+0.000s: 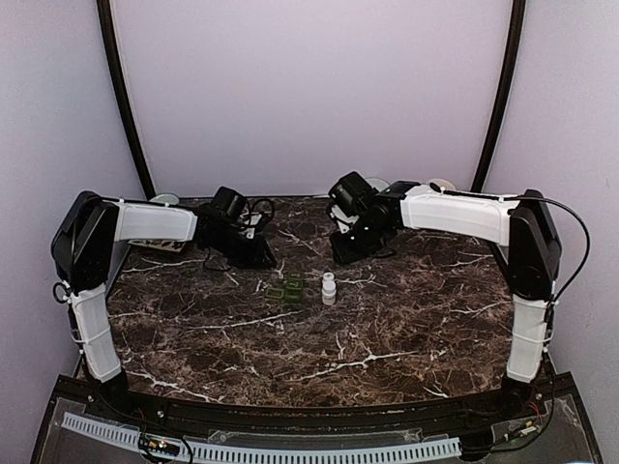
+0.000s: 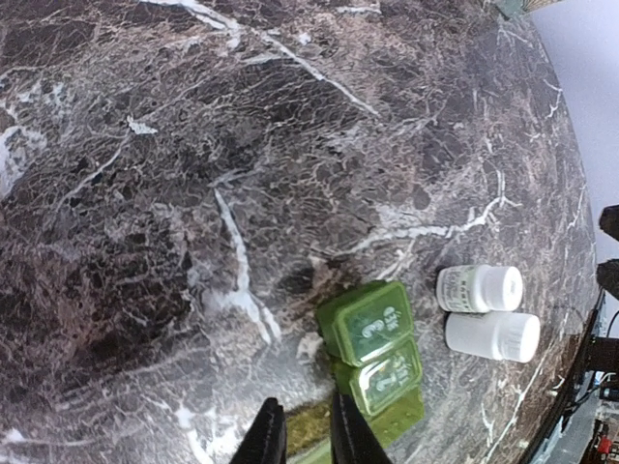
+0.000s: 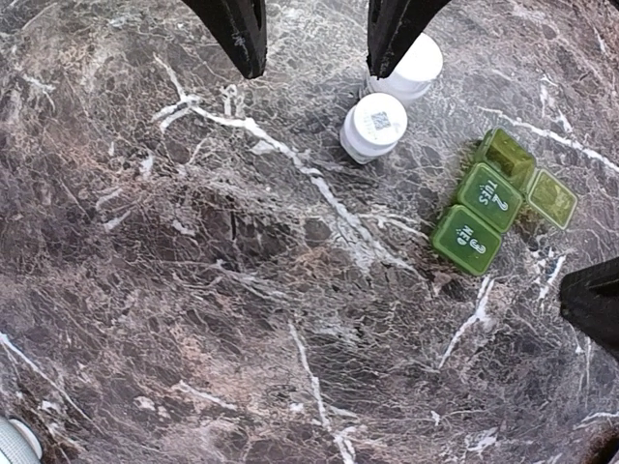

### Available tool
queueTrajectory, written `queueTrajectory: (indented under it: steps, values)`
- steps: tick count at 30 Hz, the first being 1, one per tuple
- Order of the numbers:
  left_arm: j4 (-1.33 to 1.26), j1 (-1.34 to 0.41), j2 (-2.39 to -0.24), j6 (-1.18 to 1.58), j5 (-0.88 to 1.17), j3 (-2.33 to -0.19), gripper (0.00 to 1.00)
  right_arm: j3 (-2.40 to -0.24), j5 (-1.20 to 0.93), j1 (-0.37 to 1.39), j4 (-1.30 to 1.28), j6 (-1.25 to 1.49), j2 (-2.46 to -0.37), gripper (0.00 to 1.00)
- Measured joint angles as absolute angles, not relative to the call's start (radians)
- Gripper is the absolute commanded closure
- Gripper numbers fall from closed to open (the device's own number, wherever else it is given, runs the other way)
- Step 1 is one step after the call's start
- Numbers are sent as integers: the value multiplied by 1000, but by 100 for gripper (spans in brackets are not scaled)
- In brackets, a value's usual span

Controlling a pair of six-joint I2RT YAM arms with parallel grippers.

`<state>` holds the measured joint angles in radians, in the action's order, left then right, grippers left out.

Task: Sort the pills into containers
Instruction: Adjust the pill container at the center of the board.

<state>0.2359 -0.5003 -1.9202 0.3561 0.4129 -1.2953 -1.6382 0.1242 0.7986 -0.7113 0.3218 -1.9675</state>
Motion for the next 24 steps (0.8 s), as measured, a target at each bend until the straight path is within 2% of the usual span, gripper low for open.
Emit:
queueTrajectory:
  steps: [8,24]
  values:
    - [274,-500,-2025,332,399,-1361,89,-1624,136,799,-716,322,-1954,64]
    - [336,-540,-2113,297,414,-1491,91,-1614,127,798,-716,322,-1954,64]
